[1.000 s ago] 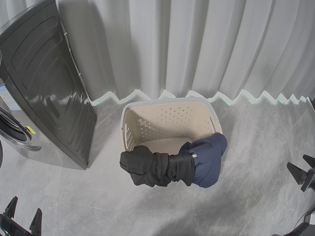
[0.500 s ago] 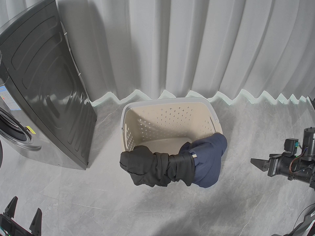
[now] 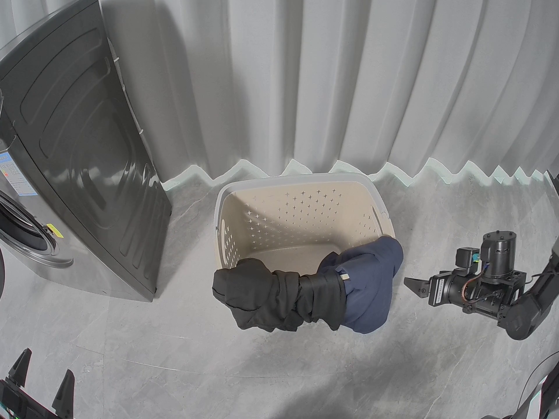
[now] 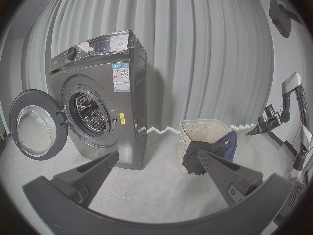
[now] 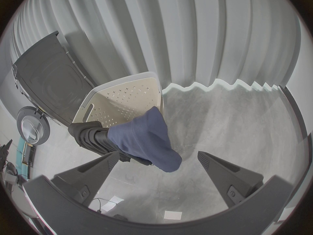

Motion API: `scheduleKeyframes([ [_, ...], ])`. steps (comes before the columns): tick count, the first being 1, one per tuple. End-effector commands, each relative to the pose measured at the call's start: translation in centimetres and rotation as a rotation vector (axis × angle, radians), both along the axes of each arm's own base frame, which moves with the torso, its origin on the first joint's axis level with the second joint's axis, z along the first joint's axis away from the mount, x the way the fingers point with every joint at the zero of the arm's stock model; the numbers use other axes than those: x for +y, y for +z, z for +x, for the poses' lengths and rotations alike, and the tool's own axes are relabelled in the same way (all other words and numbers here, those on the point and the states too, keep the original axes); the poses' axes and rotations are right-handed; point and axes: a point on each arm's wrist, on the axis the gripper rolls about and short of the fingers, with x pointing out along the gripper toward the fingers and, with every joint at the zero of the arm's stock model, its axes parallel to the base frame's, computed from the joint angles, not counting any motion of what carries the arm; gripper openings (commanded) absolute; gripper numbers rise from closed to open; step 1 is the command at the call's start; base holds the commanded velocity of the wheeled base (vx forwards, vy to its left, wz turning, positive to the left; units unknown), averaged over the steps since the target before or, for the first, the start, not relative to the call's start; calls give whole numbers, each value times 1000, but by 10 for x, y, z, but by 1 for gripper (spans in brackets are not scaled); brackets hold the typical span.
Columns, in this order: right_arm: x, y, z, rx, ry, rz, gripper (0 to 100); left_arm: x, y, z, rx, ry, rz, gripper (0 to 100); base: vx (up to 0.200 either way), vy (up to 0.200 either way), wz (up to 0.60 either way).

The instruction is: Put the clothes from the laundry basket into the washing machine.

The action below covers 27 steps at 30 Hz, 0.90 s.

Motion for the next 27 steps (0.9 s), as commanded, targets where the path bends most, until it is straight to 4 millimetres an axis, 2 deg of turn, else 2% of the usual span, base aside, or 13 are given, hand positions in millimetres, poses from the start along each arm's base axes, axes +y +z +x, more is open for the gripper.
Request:
scheduleKeyframes([
  [1,13,-38,16,71,30,-24,100,0,-4,0,-1,1,0,100,0,0,0],
  [8,28,-48,28,65,77,-17,100,0,-4,0,-1,1,1,100,0,0,0],
  [17,36,-61,51,55,88,-13,100,0,-4,0,-1,1,0,100,0,0,0],
  [27,50,-68,63,40,118,-8,100,0,-4,0,-1,0,0,100,0,0,0],
])
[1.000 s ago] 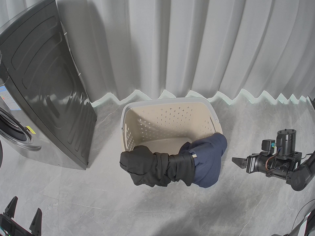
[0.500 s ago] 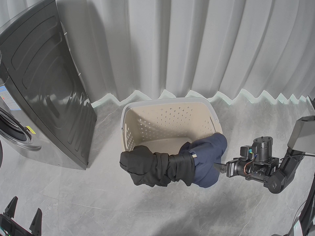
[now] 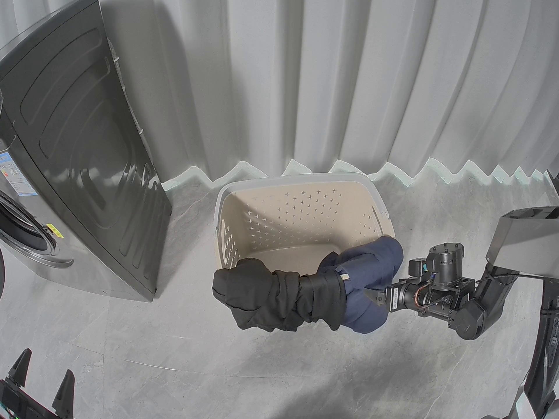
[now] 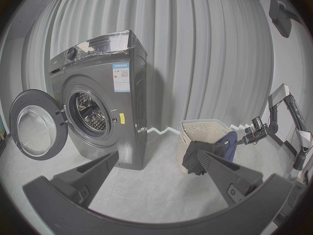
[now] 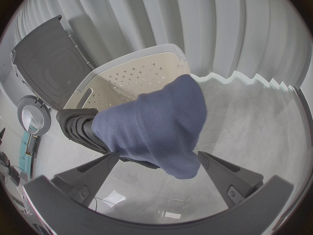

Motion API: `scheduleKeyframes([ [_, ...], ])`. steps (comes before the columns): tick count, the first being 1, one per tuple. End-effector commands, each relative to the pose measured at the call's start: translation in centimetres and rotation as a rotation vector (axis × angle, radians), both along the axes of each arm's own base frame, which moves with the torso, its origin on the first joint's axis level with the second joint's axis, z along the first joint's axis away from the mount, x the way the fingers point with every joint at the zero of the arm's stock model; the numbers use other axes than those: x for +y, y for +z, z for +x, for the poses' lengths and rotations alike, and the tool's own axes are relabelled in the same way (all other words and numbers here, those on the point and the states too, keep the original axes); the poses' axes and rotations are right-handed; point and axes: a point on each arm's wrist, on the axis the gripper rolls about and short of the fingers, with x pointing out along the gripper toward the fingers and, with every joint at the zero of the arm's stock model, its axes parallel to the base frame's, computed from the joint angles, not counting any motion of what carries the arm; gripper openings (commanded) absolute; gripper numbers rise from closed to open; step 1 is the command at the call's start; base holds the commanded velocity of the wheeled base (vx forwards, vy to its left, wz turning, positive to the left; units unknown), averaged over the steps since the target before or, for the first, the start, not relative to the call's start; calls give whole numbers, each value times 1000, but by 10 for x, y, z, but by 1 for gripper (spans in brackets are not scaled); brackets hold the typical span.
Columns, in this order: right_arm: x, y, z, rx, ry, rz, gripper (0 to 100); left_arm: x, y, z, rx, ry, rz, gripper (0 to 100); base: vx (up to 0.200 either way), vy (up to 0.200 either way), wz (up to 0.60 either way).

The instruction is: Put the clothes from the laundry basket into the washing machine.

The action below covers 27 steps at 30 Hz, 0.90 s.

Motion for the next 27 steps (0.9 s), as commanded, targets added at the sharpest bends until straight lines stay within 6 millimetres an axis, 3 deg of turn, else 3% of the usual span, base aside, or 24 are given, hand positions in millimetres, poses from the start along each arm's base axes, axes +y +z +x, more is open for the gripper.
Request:
scheduleKeyframes([
  [1,7,-5,4,1,17,2,100,0,-4,0,-2,0,-1,100,0,0,0],
  [11,18,-8,19,-68,45,32,100,0,-4,0,-2,0,-1,100,0,0,0],
  [12,18,-8,19,-68,45,32,0,0,-4,0,-2,0,-1,100,0,0,0],
  [25,20,4,6,-109,73,53,0,0,-4,0,-2,0,-1,100,0,0,0],
  [27,22,21,-9,-133,95,63,0,0,-4,0,-2,0,-1,100,0,0,0],
])
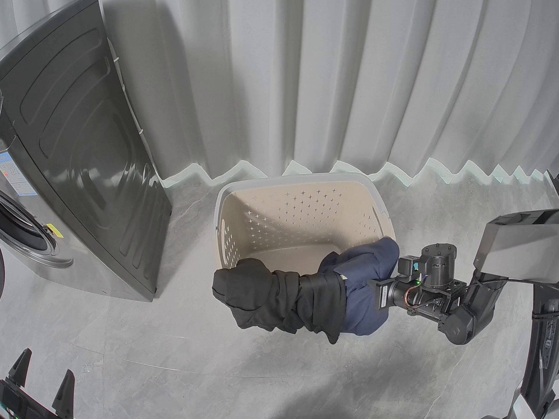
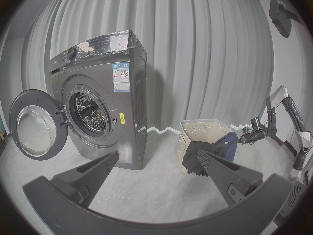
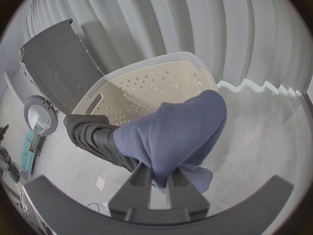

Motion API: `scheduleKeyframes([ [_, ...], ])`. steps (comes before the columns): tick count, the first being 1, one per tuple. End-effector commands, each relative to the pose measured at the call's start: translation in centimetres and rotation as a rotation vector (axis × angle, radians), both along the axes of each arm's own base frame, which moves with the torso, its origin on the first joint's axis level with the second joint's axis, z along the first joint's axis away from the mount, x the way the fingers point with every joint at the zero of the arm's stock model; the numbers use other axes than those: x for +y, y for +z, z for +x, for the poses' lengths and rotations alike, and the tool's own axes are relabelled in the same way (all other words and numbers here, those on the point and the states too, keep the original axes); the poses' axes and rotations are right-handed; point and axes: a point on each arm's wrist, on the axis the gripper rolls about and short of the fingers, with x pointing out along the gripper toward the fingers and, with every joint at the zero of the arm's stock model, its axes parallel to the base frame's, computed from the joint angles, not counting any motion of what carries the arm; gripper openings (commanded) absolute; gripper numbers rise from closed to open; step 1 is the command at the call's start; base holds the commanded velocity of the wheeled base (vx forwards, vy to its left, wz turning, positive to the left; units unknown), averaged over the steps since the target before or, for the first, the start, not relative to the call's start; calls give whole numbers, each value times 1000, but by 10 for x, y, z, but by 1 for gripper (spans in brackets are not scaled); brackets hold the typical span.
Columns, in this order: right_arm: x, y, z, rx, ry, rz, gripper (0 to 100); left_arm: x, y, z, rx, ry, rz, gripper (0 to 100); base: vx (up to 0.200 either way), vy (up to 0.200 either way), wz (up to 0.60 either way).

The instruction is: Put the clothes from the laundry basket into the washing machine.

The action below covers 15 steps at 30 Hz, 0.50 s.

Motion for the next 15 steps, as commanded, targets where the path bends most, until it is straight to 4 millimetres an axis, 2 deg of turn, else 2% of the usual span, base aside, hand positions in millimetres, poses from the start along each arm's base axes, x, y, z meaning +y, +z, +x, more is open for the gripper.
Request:
scheduleKeyframes([
  [1,3,29,-21,-49,29,19,0,0,-4,0,-2,2,0,100,0,0,0],
  [6,-3,66,-45,-131,37,43,0,0,-4,0,-2,0,0,100,0,0,0],
  [7,-3,68,-46,-137,38,46,0,0,-4,0,-2,0,0,100,0,0,0],
  [8,-6,81,-54,-167,40,57,0,0,-4,0,-2,0,0,100,0,0,0],
  [15,-8,117,-81,-274,50,93,0,0,-4,0,-2,0,0,100,0,0,0],
])
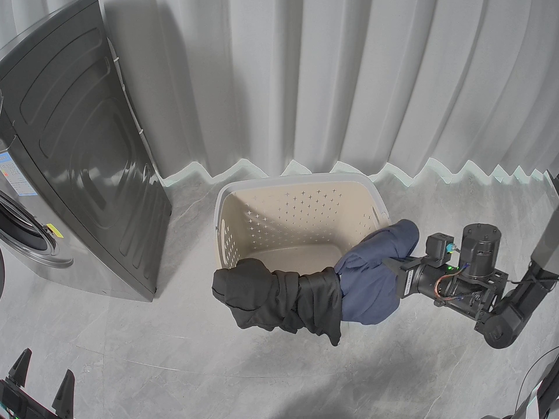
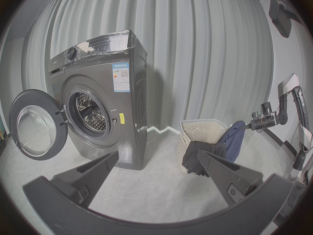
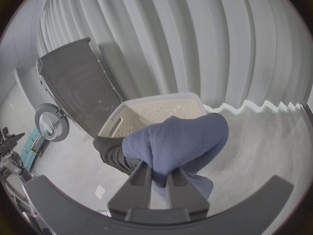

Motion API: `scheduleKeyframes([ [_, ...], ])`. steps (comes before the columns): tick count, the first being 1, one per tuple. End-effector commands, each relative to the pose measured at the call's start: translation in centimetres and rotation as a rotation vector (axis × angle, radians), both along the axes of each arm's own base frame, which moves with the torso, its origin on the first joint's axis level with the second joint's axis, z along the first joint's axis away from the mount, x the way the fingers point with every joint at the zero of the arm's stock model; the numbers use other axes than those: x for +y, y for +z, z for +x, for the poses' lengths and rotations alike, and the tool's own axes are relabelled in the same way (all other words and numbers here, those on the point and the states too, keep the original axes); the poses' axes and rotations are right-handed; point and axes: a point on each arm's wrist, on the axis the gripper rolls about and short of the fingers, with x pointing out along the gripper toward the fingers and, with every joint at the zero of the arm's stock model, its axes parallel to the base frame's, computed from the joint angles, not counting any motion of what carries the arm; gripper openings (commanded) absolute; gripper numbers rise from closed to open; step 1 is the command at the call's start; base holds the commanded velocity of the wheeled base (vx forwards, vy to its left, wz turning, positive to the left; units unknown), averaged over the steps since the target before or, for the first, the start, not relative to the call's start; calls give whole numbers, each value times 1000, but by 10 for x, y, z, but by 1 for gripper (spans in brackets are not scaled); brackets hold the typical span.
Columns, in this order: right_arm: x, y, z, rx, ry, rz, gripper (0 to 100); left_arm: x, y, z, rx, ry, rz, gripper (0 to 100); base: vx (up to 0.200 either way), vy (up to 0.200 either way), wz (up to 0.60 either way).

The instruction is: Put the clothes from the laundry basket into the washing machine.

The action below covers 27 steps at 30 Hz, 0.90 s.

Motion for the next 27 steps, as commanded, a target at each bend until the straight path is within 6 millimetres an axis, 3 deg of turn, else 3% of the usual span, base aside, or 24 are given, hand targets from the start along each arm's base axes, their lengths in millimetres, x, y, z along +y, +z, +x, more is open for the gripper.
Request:
scheduleKeyframes([
  [1,-2,44,-31,-133,11,54,0,0,-4,0,-2,1,-1,100,0,0,0],
  [9,6,82,-62,-267,55,108,0,0,-4,0,-2,1,-2,100,0,0,0],
  [11,6,98,-77,-315,78,138,0,0,-4,0,-2,1,1,100,0,0,0],
  [17,-6,130,-96,-437,83,210,0,0,-4,0,-2,1,1,100,0,0,0],
  [22,-8,135,-100,-465,82,227,0,0,-4,0,-2,-1,2,100,0,0,0],
  [27,-9,128,-102,-445,84,206,0,0,-4,0,-2,-1,4,100,-40,0,0],
])
